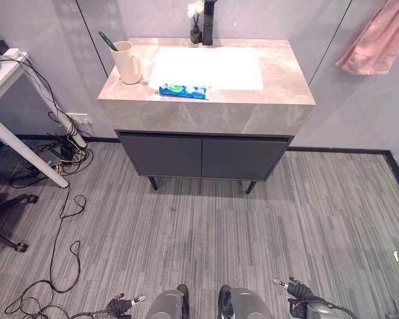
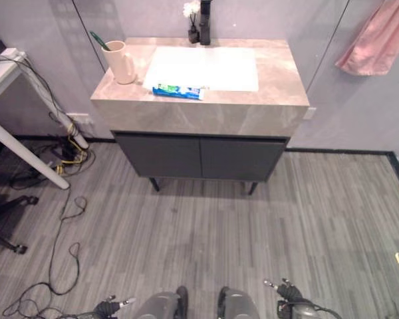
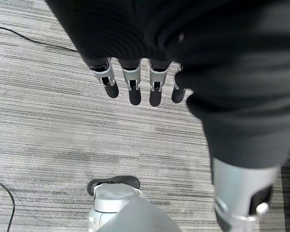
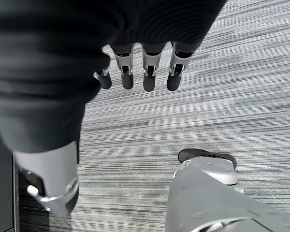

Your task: Put brush and paste in cup on sink, flatten towel.

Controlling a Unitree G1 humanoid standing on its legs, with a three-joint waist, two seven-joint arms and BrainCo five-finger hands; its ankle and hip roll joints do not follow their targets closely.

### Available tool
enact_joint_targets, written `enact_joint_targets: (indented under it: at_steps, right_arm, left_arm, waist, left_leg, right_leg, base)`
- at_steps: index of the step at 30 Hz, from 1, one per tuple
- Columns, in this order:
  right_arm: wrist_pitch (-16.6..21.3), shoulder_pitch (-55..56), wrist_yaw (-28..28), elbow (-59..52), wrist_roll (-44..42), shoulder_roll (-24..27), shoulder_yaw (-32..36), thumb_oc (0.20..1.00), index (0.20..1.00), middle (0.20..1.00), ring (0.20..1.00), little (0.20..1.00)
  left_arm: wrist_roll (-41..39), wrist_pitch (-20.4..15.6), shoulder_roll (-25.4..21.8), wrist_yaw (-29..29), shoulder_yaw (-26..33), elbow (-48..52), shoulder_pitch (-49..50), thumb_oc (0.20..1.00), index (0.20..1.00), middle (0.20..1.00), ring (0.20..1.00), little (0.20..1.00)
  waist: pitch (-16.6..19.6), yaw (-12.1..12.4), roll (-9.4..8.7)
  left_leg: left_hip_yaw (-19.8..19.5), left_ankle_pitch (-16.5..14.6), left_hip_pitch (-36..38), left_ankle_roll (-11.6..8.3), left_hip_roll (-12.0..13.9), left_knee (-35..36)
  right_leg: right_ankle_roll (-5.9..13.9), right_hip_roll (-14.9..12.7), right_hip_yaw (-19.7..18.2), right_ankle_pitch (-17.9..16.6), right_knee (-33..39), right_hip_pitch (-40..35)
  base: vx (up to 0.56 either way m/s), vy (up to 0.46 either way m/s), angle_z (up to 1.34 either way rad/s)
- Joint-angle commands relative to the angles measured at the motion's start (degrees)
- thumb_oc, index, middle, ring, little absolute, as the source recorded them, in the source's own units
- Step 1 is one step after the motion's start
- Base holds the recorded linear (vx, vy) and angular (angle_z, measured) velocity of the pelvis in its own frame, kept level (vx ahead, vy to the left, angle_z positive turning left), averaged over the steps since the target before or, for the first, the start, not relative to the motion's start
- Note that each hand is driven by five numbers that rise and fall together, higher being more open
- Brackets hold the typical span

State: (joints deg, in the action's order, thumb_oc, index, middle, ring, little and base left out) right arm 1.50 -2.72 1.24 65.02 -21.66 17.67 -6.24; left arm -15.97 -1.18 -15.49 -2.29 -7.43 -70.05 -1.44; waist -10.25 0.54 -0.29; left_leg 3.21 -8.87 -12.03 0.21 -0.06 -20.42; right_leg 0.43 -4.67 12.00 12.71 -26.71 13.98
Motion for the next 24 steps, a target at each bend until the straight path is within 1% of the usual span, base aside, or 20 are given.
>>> enact_joint_targets:
  at_steps: [1, 2, 4, 5, 6, 7, 9, 11, 12, 13, 14, 15, 16, 17, 18, 19, 20, 21, 22, 24]
  right_arm:
    - [4.04, 1.67, -2.44, -10.47, -1.46, 2.9, 1.22, 1.0, 1.0, 1.0, 1.0, 1.0]
    - [4.04, 1.67, -2.44, -10.47, -1.46, 2.9, 1.22, 1.0, 1.0, 1.0, 1.0, 1.0]
    - [5.86, 4.24, -2.01, -17.2, -3.83, 2.91, 2.34, 1.0, 1.0, 1.0, 1.0, 1.0]
    - [5.83, 4.29, -2.02, -17.26, -3.82, 2.91, 2.34, 1.0, 1.0, 1.0, 1.0, 1.0]
    - [6.36, 4.33, -2.15, -17.86, -4.05, 2.91, 2.35, 1.0, 1.0, 1.0, 1.0, 1.0]
    - [6.31, 4.15, -2.36, -18.04, -3.88, 3.1, 2.25, 1.0, 1.0, 1.0, 1.0, 1.0]
    - [5.93, 3.61, -2.49, -18.03, -2.97, 3.64, 1.89, 1.0, 1.0, 1.0, 1.0, 1.0]
    - [5.68, 3.48, -2.77, -18.25, -2.43, 3.94, 1.87, 1.0, 1.0, 1.0, 1.0, 1.0]
    - [5.67, 3.31, -3.42, -18.81, -2.26, 4.55, 2.39, 1.0, 1.0, 1.0, 1.0, 1.0]
    - [5.8, 3.36, -3.6, -19.03, -2.26, 4.6, 2.46, 1.0, 1.0, 1.0, 1.0, 1.0]
    - [5.94, 3.59, -3.81, -19.39, -1.98, 4.54, 2.35, 1.0, 1.0, 1.0, 1.0, 1.0]
    - [5.94, 3.63, -3.82, -19.41, -1.97, 4.52, 2.34, 1.0, 1.0, 1.0, 1.0, 1.0]
    - [6.1, 4.11, -4.06, -19.55, -1.41, 4.24, 2.09, 1.0, 1.0, 1.0, 1.0, 1.0]
    - [6.1, 4.13, -4.06, -19.56, -1.41, 4.23, 2.08, 1.0, 1.0, 1.0, 1.0, 1.0]
    - [6.13, 4.28, -4.57, -18.56, -1.42, 3.68, 1.68, 1.0, 1.0, 1.0, 1.0, 1.0]
    - [6.17, 4.21, -4.64, -18.11, -1.65, 3.42, 1.53, 1.0, 1.0, 1.0, 1.0, 1.0]
    - [6.03, 4.03, -4.62, -17.83, -1.71, 3.16, 1.06, 1.0, 1.0, 1.0, 1.0, 1.0]
    - [5.59, 3.89, -4.15, -17.8, -1.45, 2.68, 0.48, 1.0, 1.0, 1.0, 1.0, 1.0]
    - [5.45, 3.95, -3.9, -18.11, -1.03, 2.24, -0.16, 1.0, 1.0, 1.0, 1.0, 1.0]
    - [5.15, 3.96, -3.45, -18.2, -0.62, 1.6, -0.7, 1.0, 1.0, 1.0, 1.0, 1.0]
  left_arm:
    - [-1.12, -4.15, -1.54, -2.57, 0.43, 10.18, 2.07, 1.0, 1.0, 1.0, 1.0, 1.0]
    - [-1.12, -4.15, -1.54, -2.57, 0.43, 10.18, 2.07, 1.0, 1.0, 1.0, 1.0, 1.0]
    - [-3.28, -6.05, -2.4, -2.97, 1.15, 16.78, 4.01, 1.0, 1.0, 1.0, 1.0, 1.0]
    - [-3.28, -6.04, -2.41, -2.97, 1.14, 16.81, 4.04, 1.0, 1.0, 1.0, 1.0, 1.0]
    - [-2.95, -6.44, -2.58, -3.97, 1.3, 16.77, 3.54, 1.0, 1.0, 1.0, 1.0, 1.0]
    - [-2.96, -6.43, -2.5, -4.25, 1.13, 16.8, 3.23, 1.0, 1.0, 1.0, 1.0, 1.0]
    - [-3.11, -6.43, -2.14, -4.48, 0.85, 16.66, 2.59, 1.0, 1.0, 1.0, 1.0, 1.0]
    - [-3.18, -6.4, -2.15, -4.71, 0.87, 17.23, 2.36, 1.0, 1.0, 1.0, 1.0, 1.0]
    - [-3.18, -6.54, -2.27, -5.02, 0.73, 18.22, 1.99, 1.0, 1.0, 1.0, 1.0, 1.0]
    - [-3.12, -6.55, -2.25, -5.02, 0.69, 18.63, 2.14, 1.0, 1.0, 1.0, 1.0, 1.0]
    - [-3.04, -6.55, -2.26, -5.04, 0.7, 18.66, 2.45, 1.0, 1.0, 1.0, 1.0, 1.0]
    - [-3.04, -6.55, -2.27, -5.04, 0.69, 18.67, 2.49, 1.0, 1.0, 1.0, 1.0, 1.0]
    - [-2.47, -6.6, -2.58, -5.35, 0.65, 19.96, 3.59, 1.0, 1.0, 1.0, 1.0, 1.0]
    - [-2.46, -6.58, -2.59, -5.35, 0.65, 19.99, 3.63, 1.0, 1.0, 1.0, 1.0, 1.0]
    - [-0.81, -6.35, -3.27, -5.79, 0.25, 20.81, 3.84, 1.0, 1.0, 1.0, 1.0, 1.0]
    - [-0.18, -6.38, -3.82, -5.92, 0.26, 21.73, 3.88, 1.0, 1.0, 1.0, 1.0, 1.0]
    - [0.47, -6.31, -4.39, -6.07, 0.29, 22.42, 4.11, 1.0, 1.0, 1.0, 1.0, 1.0]
    - [0.79, -6.19, -4.87, -6.0, 0.76, 23.05, 4.66, 1.0, 1.0, 1.0, 1.0, 1.0]
    - [1.24, -6.11, -5.22, -6.2, 0.97, 23.4, 5.04, 1.0, 1.0, 1.0, 1.0, 1.0]
    - [1.86, -6.02, -5.56, -6.19, 1.32, 23.16, 5.48, 1.0, 1.0, 1.0, 1.0, 1.0]
  waist:
    - [-0.49, -0.45, -0.09]
    - [-0.46, -0.46, -0.1]
    - [-1.04, -0.46, -0.4]
    - [-1.03, -0.5, -0.38]
    - [-1.9, -0.28, -0.75]
    - [-2.38, -0.19, -0.82]
    - [-2.92, -0.06, -0.86]
    - [-2.96, -0.05, -0.75]
    - [-3.01, -0.37, -0.26]
    - [-2.88, -0.3, -0.19]
    - [-2.76, -0.05, -0.07]
    - [-2.93, 0.08, -0.17]
    - [-2.32, 0.46, 0.65]
    - [-2.33, 0.5, 0.57]
    - [-2.25, 0.61, 0.74]
    - [-2.2, 0.87, 0.94]
    - [-2.18, 1.33, 0.98]
    - [-1.76, 1.7, 0.88]
    - [-1.41, 2.07, 0.71]
    - [-0.52, 2.51, 0.03]
  left_leg:
    - [-2.29, 1.47, 1.41, -1.18, -1.25, 2.57]
    - [-2.3, 1.49, 1.39, -1.18, -1.26, 2.58]
    - [-2.94, 2.69, 1.1, -1.54, -1.31, 2.26]
    - [-3.0, 2.68, 1.1, -1.54, -1.3, 2.23]
    - [-3.8, 5.5, -0.9, -2.62, -1.39, -0.87]
    - [-4.18, 6.64, -1.97, -3.01, -1.47, -2.87]
    - [-4.11, 7.85, -3.48, -3.5, -1.7, -5.77]
    - [-3.99, 8.55, -4.2, -3.73, -1.51, -5.96]
    - [-1.79, 9.33, -5.75, -3.87, 0.03, -1.26]
    - [-1.1, 9.49, -6.35, -3.74, 0.46, 1.94]
    - [-0.86, 10.36, -6.54, -3.67, 0.83, 4.95]
    - [-0.69, 10.3, -6.18, -3.67, 0.8, 5.07]
    - [-0.55, 15.63, -7.89, -4.41, 2.4, 11.83]
    - [-0.47, 15.76, -7.7, -4.41, 2.35, 12.09]
    - [3.24, 18.47, -9.96, -5.25, 4.32, 15.03]
    - [4.82, 19.71, -10.14, -5.5, 5.0, 16.85]
    - [5.5, 20.77, -10.26, -5.56, 5.52, 17.22]
    - [4.98, 20.14, -8.8, -4.89, 5.41, 17.97]
    - [4.19, 20.33, -8.68, -4.57, 5.24, 16.47]
    - [3.78, 18.58, -9.37, -3.73, 4.22, 13.62]
  right_leg:
    - [2.93, 2.11, 0.92, -6.66, 10.8, -5.07]
    - [2.93, 2.11, 0.93, -6.66, 10.8, -5.05]
    - [2.54, 2.74, 1.15, -7.32, 13.51, -6.27]
    - [2.53, 2.76, 1.2, -7.35, 13.59, -6.33]
    - [2.1, 2.92, 1.33, -7.84, 15.4, -7.47]
    - [1.96, 2.87, 1.41, -8.16, 15.84, -7.85]
    - [1.79, 2.68, 1.66, -8.6, 17.08, -8.73]
    - [1.74, 2.64, 1.79, -8.5, 17.53, -9.0]
    - [1.93, 2.13, 2.95, -8.11, 18.22, -9.34]
    - [2.1, 2.22, 3.08, -7.84, 18.59, -9.67]
    - [2.29, 2.63, 2.7, -7.53, 18.83, -10.15]
    - [2.31, 2.55, 2.54, -7.41, 18.77, -10.38]
    - [2.66, 3.87, 2.04, -6.69, 19.46, -11.55]
    - [2.67, 3.8, 1.98, -6.67, 19.45, -11.59]
    - [2.8, 4.24, 1.64, -5.55, 19.62, -13.31]
    - [2.99, 4.5, 1.52, -5.15, 19.86, -14.14]
    - [3.08, 4.58, 1.38, -4.75, 20.14, -15.17]
    - [3.72, 4.37, 0.84, -4.1, 19.82, -15.67]
    - [4.01, 3.91, 0.65, -3.42, 19.56, -16.25]
    - [4.64, 2.58, -0.04, -2.56, 18.88, -17.16]
  base:
    - [0.03, -0.079, 0.08]
    - [0.04, -0.083, 0.12]
    - [0.03, -0.091, 0.08]
    - [0.01, -0.12, 0.06]
    - [-0.01, -0.079, 0.06]
    - [0.0, -0.089, 0.29]
    - [0.03, -0.029, 0.34]
    - [0.06, 0.011, 0.04]
    - [0.11, 0.051, 0.1]
    - [0.18, 0.072, 0.27]
    - [0.13, 0.041, 0.34]
    - [0.25, 0.08, 0.34]
    - [0.19, 0.058, 0.18]
    - [0.37, 0.114, 0.08]
    - [0.29, 0.102, -0.18]
    - [0.38, 0.147, -0.23]
    - [0.3, 0.169, -0.27]
    - [0.27, 0.168, -0.15]
    - [0.27, 0.196, -0.31]
    - [0.27, 0.204, -0.47]
